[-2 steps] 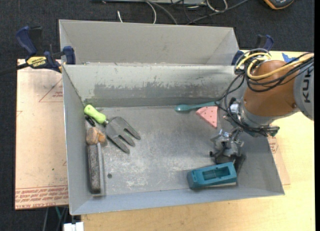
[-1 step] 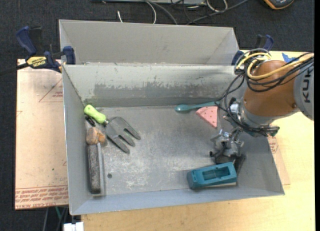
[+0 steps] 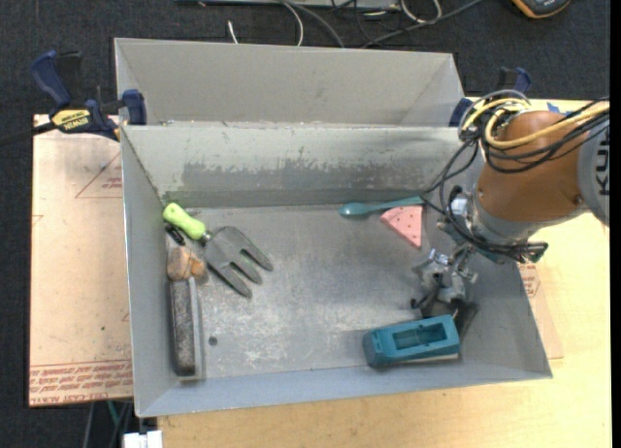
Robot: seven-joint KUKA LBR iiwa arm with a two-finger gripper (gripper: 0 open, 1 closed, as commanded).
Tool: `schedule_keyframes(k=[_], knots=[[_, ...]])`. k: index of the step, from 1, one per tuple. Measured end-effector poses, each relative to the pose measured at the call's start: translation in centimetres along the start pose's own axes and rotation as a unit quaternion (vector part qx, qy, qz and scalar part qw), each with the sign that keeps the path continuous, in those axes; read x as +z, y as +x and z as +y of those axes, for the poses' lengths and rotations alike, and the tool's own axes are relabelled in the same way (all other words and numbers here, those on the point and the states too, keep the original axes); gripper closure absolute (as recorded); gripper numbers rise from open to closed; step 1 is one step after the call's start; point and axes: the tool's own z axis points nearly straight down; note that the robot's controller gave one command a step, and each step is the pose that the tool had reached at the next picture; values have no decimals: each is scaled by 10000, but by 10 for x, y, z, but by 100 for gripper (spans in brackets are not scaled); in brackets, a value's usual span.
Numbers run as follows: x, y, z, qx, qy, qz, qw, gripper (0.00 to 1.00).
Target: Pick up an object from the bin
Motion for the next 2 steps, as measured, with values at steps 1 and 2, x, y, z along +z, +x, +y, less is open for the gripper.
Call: schedule_keyframes(k=[1,2], knots=[[-35,-1,-2,9,31,-12,10000,100],[-54,-1,-2,14,37,-13,10000,100]])
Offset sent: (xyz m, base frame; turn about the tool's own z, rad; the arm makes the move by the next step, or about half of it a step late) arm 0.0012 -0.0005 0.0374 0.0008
